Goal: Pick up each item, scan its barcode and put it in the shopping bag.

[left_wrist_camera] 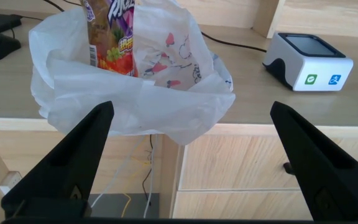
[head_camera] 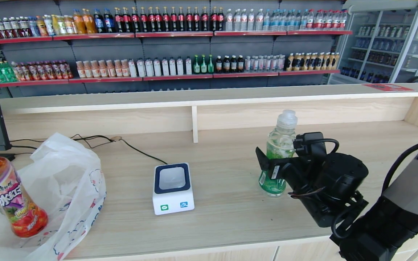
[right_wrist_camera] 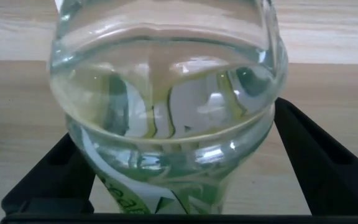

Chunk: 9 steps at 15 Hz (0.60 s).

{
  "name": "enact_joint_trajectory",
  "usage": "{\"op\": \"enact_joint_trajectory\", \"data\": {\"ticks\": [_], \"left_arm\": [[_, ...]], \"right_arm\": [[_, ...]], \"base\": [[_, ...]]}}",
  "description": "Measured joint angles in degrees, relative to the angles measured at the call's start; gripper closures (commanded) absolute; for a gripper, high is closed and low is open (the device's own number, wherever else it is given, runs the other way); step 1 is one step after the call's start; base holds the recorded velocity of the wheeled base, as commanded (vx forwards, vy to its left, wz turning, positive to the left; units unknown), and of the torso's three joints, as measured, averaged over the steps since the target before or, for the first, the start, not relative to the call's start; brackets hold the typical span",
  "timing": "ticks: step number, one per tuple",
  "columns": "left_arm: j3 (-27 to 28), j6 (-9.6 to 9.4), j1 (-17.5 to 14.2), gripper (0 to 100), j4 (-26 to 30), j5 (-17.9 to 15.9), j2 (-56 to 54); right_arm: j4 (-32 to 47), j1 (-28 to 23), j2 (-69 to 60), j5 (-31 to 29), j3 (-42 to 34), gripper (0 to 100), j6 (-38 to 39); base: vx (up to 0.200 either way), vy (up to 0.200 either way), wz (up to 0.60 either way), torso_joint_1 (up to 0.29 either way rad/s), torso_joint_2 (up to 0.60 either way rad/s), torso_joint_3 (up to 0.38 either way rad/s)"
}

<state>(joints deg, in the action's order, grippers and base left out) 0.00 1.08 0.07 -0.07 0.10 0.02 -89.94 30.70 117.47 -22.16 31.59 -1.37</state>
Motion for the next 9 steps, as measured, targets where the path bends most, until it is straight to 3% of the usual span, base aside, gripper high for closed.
{"op": "enact_joint_trajectory", "data": {"ticks": [9], "left_arm": [[0.0,0.0,0.04,0,0.0,0.01,0.0]], "right_arm": [[0.0,-0.4,3.07,-0.69,2.97,0,-0.11]], "base": [[0.0,0.0,0.0,0.0,0.0,0.0]]}}
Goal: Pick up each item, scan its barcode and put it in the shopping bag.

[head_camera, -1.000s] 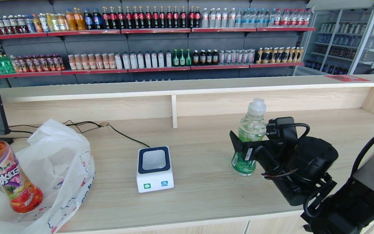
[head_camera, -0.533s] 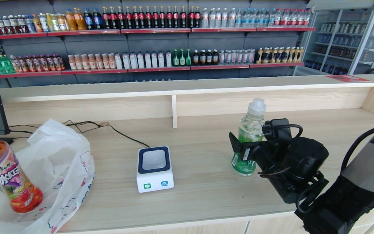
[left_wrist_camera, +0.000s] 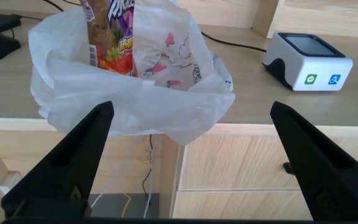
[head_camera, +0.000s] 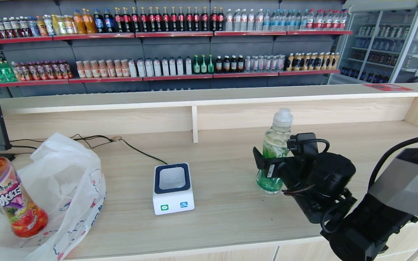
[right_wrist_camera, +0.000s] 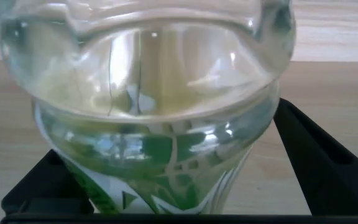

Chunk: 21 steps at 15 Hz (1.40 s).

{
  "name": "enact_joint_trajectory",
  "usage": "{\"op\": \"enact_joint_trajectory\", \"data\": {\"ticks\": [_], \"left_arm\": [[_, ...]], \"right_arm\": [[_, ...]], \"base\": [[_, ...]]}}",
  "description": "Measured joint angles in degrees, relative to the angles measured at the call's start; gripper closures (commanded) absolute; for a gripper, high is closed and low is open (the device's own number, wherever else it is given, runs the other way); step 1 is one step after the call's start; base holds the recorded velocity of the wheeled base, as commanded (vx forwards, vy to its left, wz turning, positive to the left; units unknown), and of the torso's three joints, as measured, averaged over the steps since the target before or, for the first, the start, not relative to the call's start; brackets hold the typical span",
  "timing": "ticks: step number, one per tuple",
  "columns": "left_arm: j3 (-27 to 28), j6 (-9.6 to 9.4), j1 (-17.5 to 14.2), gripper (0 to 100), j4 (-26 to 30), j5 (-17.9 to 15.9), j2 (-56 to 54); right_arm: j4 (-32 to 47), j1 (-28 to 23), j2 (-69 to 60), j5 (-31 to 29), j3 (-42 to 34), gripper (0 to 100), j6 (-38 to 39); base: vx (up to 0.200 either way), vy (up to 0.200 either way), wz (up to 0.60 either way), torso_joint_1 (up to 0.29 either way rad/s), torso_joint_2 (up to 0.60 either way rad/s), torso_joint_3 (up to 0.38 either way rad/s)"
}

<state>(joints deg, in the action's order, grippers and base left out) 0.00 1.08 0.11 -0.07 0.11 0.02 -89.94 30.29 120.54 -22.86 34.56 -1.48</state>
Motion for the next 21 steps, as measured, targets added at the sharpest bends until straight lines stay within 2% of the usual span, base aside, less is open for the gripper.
{"op": "enact_joint_trajectory", "data": {"ticks": [1,16,21], "left_arm": [[0.0,0.0,-0.06,0,0.0,0.02,0.0],[0.0,0.0,-0.06,0,0.0,0.0,0.0],[0.0,0.0,0.0,0,0.02,-0.01,0.0]], "right_arm": [[0.0,0.0,0.18,-0.18,0.02,100,-0.16],[0.26,0.41,-2.18,-0.45,-1.99,100,-0.07],[0.06,2.04,-5.41,-0.46,-2.54,100,4.47]], "base": [[0.0,0.0,0.0,0.0,0.0,0.0],[0.0,0.0,0.0,0.0,0.0,0.0],[0.0,0.0,0.0,0.0,0.0,0.0]]}}
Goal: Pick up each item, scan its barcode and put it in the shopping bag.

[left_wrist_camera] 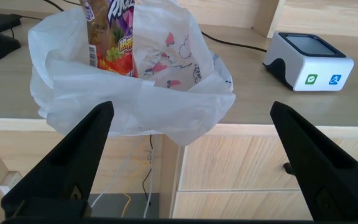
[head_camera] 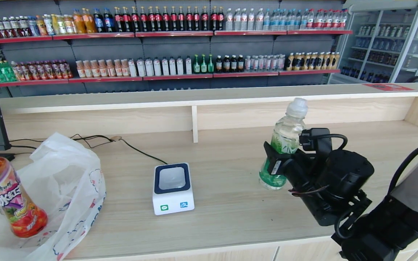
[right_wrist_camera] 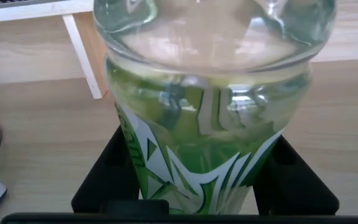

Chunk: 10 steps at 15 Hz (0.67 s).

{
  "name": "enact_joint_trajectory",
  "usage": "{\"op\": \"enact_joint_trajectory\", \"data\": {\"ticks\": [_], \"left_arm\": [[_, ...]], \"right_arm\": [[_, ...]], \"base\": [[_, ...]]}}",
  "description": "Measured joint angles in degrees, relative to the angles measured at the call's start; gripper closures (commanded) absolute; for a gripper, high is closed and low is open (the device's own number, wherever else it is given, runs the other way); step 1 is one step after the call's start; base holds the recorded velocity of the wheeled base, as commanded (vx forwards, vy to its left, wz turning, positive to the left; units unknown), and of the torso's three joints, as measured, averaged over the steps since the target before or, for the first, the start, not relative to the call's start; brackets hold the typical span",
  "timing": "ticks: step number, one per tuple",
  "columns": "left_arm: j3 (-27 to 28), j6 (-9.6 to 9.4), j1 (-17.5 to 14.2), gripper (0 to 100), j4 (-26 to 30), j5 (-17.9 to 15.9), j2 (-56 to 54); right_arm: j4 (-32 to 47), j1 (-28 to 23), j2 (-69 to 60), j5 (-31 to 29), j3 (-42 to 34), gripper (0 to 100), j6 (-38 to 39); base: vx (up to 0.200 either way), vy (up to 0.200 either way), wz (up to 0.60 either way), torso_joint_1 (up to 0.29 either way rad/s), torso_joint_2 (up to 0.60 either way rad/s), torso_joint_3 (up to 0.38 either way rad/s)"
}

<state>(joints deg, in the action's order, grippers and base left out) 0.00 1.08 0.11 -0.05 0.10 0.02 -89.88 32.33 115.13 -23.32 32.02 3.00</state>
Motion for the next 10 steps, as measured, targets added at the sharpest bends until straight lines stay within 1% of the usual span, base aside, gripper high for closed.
{"op": "enact_joint_trajectory", "data": {"ticks": [3,6,10], "left_arm": [[0.0,0.02,0.0,0,-0.02,0.01,0.0],[0.0,0.02,-0.04,0,-0.02,0.01,0.0],[0.0,0.02,0.0,0,0.0,0.01,0.0]], "right_arm": [[-0.06,2.28,-1.62,0.04,-0.06,100,0.44],[-0.06,4.71,-3.3,0.06,-2.27,100,1.07],[-0.06,6.91,-9.42,0.17,-9.2,100,1.34]], "base": [[0.0,0.0,0.0,0.0,0.0,0.0],[0.0,0.0,0.0,0.0,0.0,0.0],[0.0,0.0,0.0,0.0,0.0,0.0]]}}
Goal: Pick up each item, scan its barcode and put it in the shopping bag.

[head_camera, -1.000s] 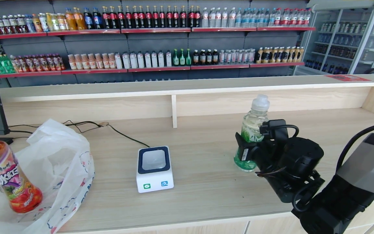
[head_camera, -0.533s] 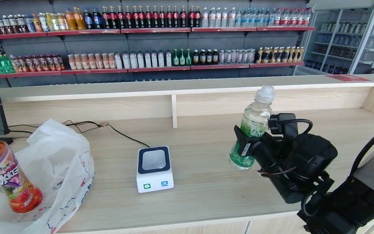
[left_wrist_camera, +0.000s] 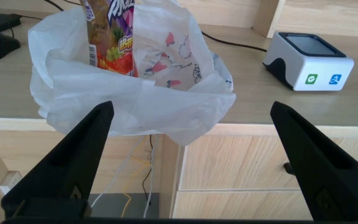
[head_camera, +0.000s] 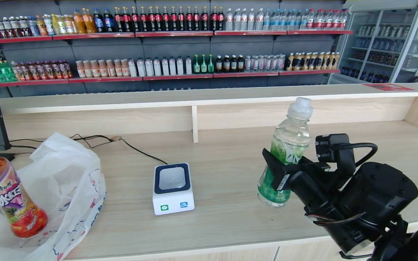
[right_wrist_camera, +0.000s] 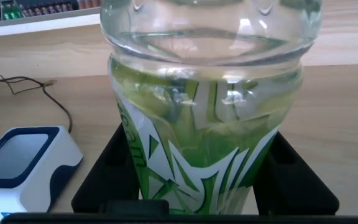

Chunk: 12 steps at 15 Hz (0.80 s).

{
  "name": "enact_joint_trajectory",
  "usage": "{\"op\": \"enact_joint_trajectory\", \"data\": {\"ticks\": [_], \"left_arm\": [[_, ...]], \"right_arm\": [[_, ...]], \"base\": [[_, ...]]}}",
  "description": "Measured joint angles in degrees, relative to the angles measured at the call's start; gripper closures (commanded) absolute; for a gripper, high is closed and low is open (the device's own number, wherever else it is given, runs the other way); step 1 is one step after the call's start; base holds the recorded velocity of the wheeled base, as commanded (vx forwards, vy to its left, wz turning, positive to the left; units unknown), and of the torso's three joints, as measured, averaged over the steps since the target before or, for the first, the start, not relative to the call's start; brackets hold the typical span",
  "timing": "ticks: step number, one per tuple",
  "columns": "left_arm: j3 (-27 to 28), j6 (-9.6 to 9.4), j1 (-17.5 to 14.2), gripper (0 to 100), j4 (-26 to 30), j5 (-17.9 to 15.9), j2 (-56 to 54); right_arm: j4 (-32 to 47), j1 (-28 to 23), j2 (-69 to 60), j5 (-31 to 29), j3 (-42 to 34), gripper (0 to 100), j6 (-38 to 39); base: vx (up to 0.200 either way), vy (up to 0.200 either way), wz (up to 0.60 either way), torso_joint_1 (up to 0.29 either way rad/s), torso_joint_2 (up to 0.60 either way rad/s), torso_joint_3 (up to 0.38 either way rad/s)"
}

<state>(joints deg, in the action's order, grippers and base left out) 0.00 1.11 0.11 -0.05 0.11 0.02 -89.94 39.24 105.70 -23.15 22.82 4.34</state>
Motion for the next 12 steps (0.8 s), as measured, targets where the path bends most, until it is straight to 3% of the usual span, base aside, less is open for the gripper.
{"op": "enact_joint_trajectory", "data": {"ticks": [7,12], "left_arm": [[0.0,-0.02,-0.04,0,-0.02,0.0,0.0],[0.0,0.0,-0.04,0,-0.02,0.0,0.0]], "right_arm": [[0.06,1.5,-11.91,0.74,-13.04,100,0.8],[0.0,2.34,-17.42,7.23,-16.52,100,0.83]], "base": [[0.0,0.0,0.0,0.0,0.0,0.0],[0.0,0.0,0.0,0.0,0.0,0.0]]}}
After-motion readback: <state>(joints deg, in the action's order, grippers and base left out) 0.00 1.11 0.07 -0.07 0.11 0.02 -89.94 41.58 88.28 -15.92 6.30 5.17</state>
